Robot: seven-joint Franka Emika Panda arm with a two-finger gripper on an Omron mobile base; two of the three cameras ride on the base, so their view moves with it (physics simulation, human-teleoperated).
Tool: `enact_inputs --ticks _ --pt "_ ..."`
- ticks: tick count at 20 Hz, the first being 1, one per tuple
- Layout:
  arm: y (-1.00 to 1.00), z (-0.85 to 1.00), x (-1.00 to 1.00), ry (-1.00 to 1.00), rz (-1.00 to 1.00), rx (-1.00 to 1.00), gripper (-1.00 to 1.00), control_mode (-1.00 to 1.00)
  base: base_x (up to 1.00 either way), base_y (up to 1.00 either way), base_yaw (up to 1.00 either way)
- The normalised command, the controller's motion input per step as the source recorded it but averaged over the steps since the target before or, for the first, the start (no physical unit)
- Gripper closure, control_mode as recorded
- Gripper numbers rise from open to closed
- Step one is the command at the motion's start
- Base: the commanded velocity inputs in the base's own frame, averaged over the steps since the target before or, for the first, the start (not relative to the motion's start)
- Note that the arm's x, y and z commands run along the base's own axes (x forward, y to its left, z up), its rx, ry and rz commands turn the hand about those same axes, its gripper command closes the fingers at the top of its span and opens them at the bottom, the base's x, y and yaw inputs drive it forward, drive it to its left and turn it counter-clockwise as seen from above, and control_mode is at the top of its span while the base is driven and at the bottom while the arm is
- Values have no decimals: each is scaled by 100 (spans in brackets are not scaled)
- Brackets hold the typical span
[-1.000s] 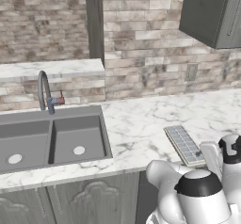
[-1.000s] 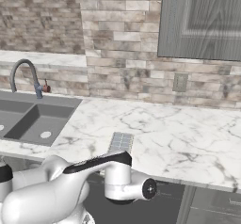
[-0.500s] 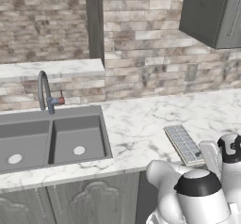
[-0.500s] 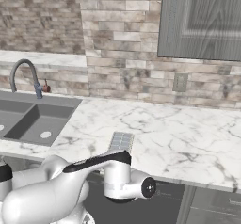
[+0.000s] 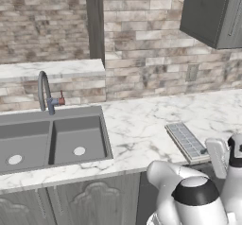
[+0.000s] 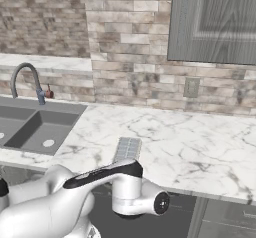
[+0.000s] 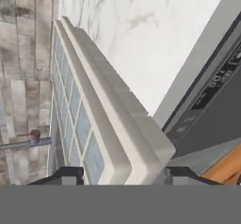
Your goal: The ice cube tray has been filled with water. Take the tray and place it in the freezer to make ice. Close the freezer door after placing the tray.
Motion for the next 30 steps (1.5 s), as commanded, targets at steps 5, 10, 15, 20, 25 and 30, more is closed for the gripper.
enact_inputs --ticks 5,10,15,20,25,30 --pt "0 91 -23 -24 10 0 100 -100 0 0 0" --pt "0 83 -10 -15 11 0 100 -100 0 0 0" --pt "10 84 -8 -2 10 0 100 -100 0 0 0" --pt "25 70 -2 0 8 0 100 -100 0 0 0" --pt "39 39 0 1 7 -2 100 -100 0 0 0" --pt "29 8 0 0 8 -3 100 -100 0 0 0"
